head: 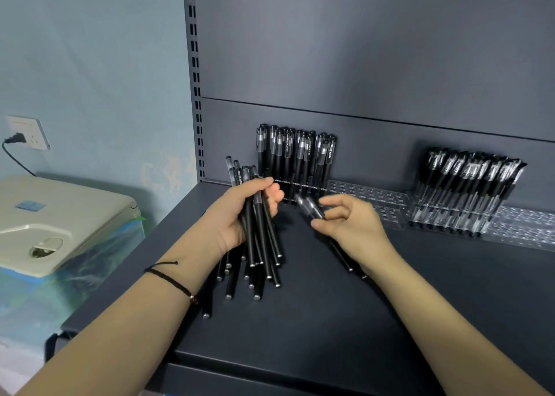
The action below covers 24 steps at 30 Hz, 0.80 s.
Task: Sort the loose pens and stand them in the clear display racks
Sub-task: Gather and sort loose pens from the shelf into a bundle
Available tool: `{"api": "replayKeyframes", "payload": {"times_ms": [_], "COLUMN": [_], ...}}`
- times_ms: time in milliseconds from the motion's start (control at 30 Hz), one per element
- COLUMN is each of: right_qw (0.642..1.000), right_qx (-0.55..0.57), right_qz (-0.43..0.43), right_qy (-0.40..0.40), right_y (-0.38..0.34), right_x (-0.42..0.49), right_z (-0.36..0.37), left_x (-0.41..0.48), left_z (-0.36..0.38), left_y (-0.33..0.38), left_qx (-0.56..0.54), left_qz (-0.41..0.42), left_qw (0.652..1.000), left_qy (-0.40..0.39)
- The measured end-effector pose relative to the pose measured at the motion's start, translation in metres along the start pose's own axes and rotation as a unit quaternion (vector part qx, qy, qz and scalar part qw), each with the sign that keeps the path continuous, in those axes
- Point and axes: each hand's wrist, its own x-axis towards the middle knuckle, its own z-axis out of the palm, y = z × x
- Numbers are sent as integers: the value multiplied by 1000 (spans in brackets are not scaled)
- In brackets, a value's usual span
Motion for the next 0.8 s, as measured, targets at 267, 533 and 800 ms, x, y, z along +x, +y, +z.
{"api": "replayKeyframes", "payload": {"times_ms": [267,533,800], "right_qw": [959,968,976], "right_qx": [282,251,16], "right_qz": [-11,-32,-211], "right_qy": [-7,-4,48], "right_y": [-17,-13,-7], "right_x": [-17,-20,-21], "right_z": [9,19,18], "left_x": [-3,-3,-5], "left_z": [15,17,19], "left_y": [-17,-24,-26], "left_qx": [6,110,126], "left_qz": [28,65,129], "left_qw": [999,991,982], "left_qy": [-24,-48,-47]}}
